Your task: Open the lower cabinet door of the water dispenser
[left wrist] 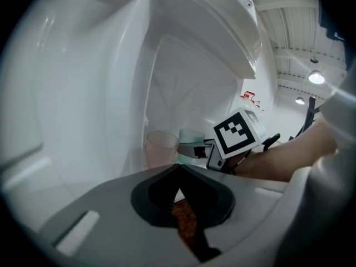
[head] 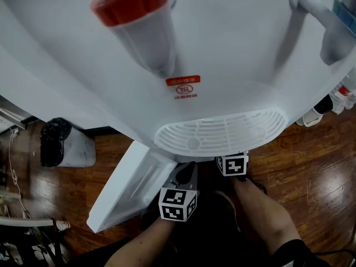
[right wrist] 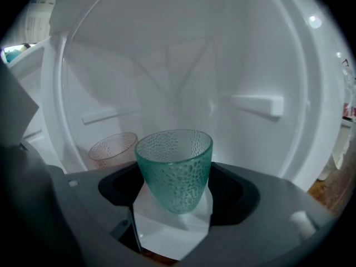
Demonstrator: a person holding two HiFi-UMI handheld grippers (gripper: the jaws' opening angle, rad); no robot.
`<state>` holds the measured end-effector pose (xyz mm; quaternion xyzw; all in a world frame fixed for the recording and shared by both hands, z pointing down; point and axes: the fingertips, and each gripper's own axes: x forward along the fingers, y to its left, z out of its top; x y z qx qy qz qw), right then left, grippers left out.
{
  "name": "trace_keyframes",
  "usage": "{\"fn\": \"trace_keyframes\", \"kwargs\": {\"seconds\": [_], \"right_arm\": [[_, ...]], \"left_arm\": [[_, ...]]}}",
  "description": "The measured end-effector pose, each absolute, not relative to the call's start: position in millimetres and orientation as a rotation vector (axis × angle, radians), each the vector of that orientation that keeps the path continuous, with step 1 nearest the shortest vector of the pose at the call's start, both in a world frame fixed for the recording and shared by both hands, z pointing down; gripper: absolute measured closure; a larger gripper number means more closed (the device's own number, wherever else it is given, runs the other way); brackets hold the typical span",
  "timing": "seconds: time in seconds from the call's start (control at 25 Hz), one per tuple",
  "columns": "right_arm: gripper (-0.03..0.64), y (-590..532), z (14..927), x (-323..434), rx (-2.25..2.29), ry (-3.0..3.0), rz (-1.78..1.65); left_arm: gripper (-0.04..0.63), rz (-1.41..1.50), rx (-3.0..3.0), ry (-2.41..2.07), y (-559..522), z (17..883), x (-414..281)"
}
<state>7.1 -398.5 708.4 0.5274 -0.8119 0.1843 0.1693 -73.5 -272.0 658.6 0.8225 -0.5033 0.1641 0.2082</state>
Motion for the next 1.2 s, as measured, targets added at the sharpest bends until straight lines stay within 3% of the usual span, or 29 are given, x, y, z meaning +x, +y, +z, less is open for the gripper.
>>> {"fn": "trace_keyframes", "kwargs": {"seconds": [1.04,1.2], "right_arm": [[0.249,-382,741,13,1.437,-2.237,0.602],[0.278,-365,748,18,1.414,-2.248,0.653]], "left_arm": [[0.595,0.469,2.350,-1.321,-259,647,-60],[0.595,0.458,2.349,-1.336,-259,641,-64]]}}
